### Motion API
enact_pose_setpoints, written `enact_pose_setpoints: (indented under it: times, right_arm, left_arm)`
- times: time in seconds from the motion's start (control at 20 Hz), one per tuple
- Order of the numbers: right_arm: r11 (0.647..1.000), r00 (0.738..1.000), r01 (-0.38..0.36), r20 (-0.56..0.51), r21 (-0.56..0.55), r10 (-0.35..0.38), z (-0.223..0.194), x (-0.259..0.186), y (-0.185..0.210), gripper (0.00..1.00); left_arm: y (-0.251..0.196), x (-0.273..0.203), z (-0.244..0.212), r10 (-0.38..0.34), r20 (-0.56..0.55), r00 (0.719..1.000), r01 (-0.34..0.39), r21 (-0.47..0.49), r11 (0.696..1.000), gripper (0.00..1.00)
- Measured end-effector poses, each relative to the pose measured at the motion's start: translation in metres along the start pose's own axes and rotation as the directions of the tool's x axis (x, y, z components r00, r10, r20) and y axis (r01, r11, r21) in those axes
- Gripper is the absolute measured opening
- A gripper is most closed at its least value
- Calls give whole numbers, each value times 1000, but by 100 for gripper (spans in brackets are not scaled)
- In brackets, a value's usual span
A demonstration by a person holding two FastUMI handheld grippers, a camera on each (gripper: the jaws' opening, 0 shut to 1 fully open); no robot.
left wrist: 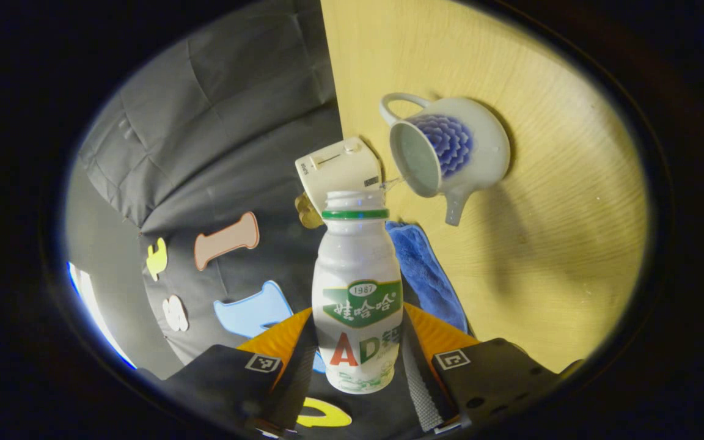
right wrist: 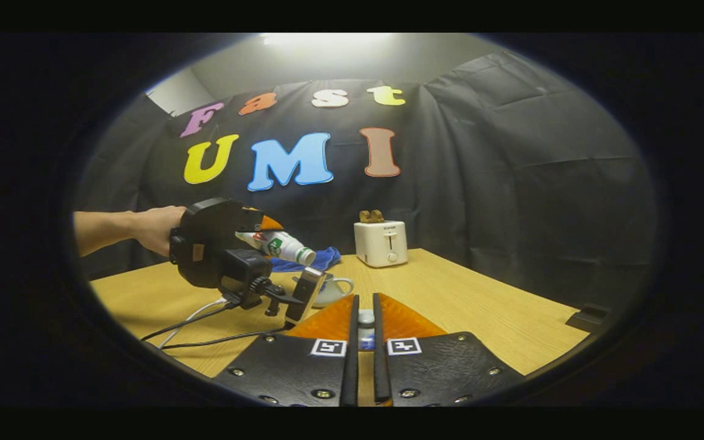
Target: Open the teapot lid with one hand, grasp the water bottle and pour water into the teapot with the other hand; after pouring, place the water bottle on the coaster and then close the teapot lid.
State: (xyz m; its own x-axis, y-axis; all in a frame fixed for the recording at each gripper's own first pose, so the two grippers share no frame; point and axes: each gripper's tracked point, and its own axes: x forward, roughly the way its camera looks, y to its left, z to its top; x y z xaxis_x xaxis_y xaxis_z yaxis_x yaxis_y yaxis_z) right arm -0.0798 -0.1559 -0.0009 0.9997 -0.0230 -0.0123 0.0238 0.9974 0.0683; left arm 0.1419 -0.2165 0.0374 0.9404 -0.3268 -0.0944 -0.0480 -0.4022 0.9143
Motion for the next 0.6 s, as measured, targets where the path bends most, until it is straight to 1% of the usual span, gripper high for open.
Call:
enact_pose_setpoints:
  times: [0.1, 0.15, 0.2, 0.25, 0.3, 0.45, 0.5, 0.6]
  right_arm:
    - [1000, 1000, 3, 3, -2, -3, 1, 0, -2, 10]
    - [1000, 1000, 1, 4, 0, -1, 1, 0, -2, 27]
    - [1000, 1000, -3, 8, 3, 3, 3, -1, -1, 27]
    - [1000, 1000, -7, 17, 3, 7, 4, -2, 1, 10]
    - [1000, 1000, -7, 20, -7, 7, 5, -1, 2, 10]
    - [1000, 1000, -15, 23, -15, 15, 6, -1, 3, 10]
    - [1000, 1000, -15, 22, -16, 15, 6, -1, 3, 10]
    - [1000, 1000, -17, 20, -15, 17, 6, 0, 4, 27]
  left_arm:
    - [-1, 0, 2, -8, 8, 1000, 8, 3, 1000, 79]
    - [-1, 0, 3, -8, 10, 1000, 8, 5, 1000, 81]
    - [-2, -1, 4, -9, 13, 1000, 9, 8, 1000, 83]
    - [-1, -1, 5, -11, 16, 1000, 11, 12, 1000, 83]
    - [-1, -1, 6, -11, 19, 1000, 11, 16, 1000, 83]
    - [-2, -3, 9, -16, 28, 999, 15, 20, 1000, 76]
    - [-2, -3, 9, -18, 30, 999, 17, 18, 1000, 76]
    - [-6, -2, 9, -35, 38, 999, 35, -2, 999, 76]
